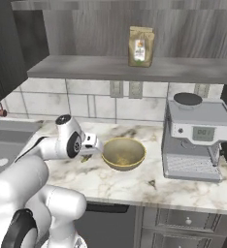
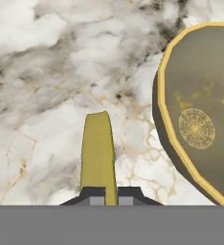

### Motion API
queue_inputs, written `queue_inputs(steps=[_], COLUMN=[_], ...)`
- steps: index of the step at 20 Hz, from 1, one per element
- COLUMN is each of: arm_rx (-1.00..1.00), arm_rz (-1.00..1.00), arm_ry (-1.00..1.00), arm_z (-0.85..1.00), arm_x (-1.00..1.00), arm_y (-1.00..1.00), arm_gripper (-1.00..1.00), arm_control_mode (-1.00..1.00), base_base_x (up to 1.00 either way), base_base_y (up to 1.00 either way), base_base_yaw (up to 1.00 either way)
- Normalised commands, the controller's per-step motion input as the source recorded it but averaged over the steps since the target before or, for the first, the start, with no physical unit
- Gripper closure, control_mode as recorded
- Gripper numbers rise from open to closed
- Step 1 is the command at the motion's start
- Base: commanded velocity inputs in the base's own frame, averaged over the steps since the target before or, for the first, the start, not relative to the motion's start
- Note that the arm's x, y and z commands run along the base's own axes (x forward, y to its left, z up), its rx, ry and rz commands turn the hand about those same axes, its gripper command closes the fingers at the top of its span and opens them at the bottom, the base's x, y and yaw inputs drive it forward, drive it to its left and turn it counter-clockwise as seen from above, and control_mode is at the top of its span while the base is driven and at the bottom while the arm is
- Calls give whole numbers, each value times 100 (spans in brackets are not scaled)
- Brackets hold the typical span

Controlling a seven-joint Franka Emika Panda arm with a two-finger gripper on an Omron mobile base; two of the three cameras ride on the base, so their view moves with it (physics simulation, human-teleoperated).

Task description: Pick the egg and butter from the fridge and place them by the bowl for mixing.

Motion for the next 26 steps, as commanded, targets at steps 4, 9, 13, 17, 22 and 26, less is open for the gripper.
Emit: queue_inputs(steps=[4,9,13,17,22,26], arm_rx=[0,1,8,16,8,-2], arm_rz=[0,0,0,0,0,0], arm_ry=[0,0,-6,-15,-49,-45], arm_z=[0,20,97,100,68,18], arm_x=[0,-2,-83,-100,-100,-54], arm_y=[0,0,0,-9,-38,-3], arm_gripper=[-100,-100,-100,-100,-100,-100], arm_control_mode=[-100,-100,-100,-100,-100,-100], base_base_x=[0,0,0,0,0,0], base_base_y=[0,0,0,0,0,0], base_base_yaw=[0,0,0,0,0,0])
